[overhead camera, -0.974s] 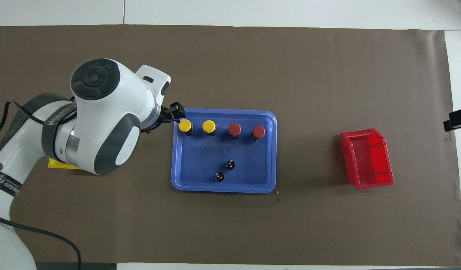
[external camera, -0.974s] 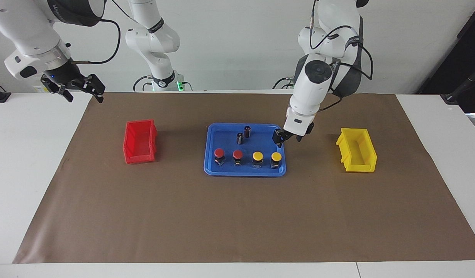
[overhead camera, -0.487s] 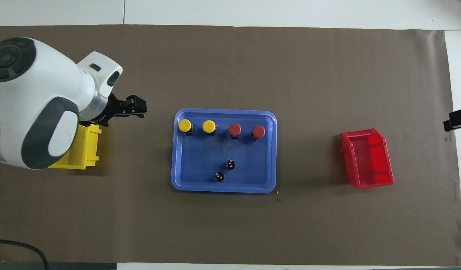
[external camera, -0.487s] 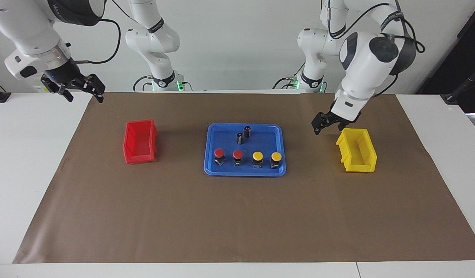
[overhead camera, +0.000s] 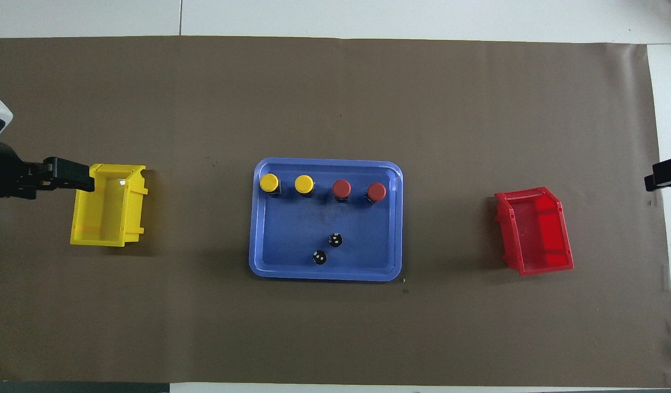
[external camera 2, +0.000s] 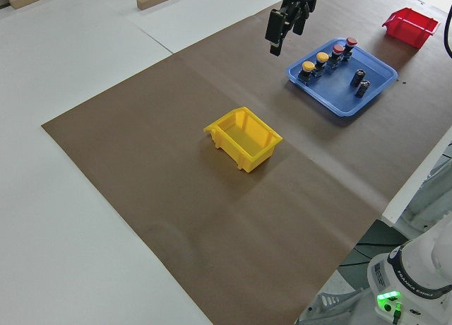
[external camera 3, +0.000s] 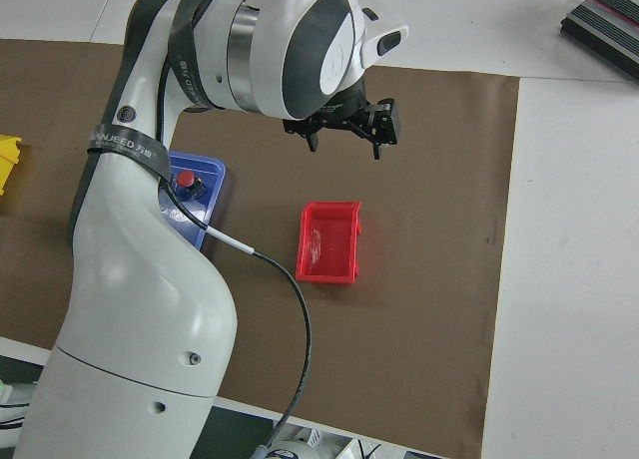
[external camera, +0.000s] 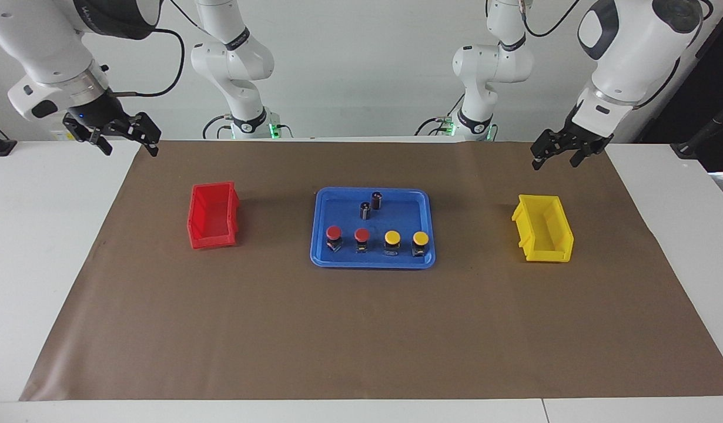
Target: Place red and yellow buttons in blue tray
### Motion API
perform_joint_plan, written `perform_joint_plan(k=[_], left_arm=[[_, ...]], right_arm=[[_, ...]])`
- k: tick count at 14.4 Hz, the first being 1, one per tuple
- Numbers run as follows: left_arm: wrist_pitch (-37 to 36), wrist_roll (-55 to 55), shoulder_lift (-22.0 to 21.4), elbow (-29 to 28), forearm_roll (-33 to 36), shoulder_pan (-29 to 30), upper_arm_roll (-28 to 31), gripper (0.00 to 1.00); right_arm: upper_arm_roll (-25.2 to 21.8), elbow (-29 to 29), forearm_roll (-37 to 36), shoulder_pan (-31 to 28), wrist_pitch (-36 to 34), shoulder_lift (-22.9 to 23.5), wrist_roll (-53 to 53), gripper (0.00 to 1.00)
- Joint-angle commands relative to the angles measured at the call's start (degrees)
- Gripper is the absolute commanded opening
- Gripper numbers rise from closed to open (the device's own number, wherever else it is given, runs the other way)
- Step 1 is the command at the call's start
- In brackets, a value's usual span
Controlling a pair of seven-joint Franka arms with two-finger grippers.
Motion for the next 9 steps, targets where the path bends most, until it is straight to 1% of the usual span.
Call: perform_joint_plan(k=[1, 4, 9], left_arm=[[-3.14, 4.4, 0.86, 3.1, 0.88, 3.69, -2.36, 1.0], [-4.12, 6.16, 0.95, 4.15, 0.88, 3.52, -1.74, 1.0], [-4.21, 10.03, 0.95, 4.16, 0.97, 3.43, -0.16, 1.0]], right_arm=[[0.27, -1.57, -0.36, -0.15, 0.79, -1.4, -0.86, 1.0], [0.89, -1.48, -0.36, -0.15, 0.79, -1.32, -0.77, 1.0], [0.89, -1.48, -0.36, -0.15, 0.79, -1.32, -0.77, 1.0]])
